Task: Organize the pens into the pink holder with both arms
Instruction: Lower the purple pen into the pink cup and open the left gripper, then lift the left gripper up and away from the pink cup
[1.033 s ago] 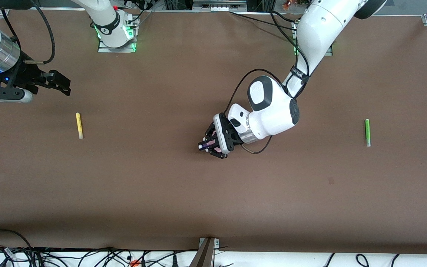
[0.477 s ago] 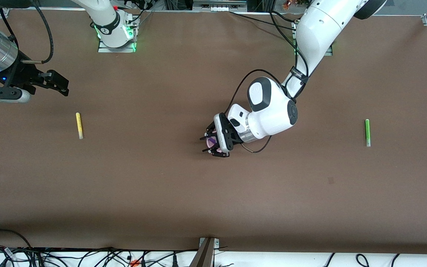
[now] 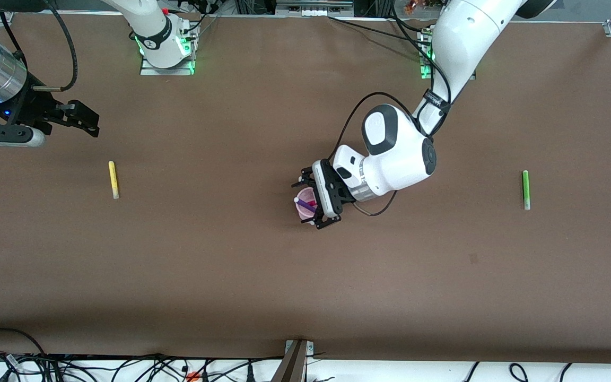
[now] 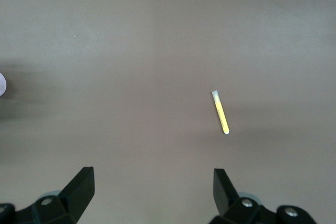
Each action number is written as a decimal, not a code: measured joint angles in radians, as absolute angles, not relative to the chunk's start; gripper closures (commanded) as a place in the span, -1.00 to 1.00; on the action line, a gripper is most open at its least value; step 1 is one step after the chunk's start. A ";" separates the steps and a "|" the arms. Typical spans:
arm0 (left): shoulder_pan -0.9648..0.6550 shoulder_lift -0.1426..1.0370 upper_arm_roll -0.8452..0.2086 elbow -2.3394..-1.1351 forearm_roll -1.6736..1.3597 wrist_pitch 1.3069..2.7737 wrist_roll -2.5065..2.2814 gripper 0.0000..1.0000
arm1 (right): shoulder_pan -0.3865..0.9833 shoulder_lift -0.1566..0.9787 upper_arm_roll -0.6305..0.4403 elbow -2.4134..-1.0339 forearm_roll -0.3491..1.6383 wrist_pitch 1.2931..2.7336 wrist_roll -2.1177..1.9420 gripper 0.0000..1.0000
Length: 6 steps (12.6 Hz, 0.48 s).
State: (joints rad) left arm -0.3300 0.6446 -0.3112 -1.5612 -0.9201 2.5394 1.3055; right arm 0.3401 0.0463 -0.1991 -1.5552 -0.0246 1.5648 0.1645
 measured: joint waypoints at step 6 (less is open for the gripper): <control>-0.259 0.495 -0.280 -1.669 -0.722 2.229 0.951 -1.00 | 0.343 0.047 -0.198 -1.555 -0.025 1.561 0.164 -1.00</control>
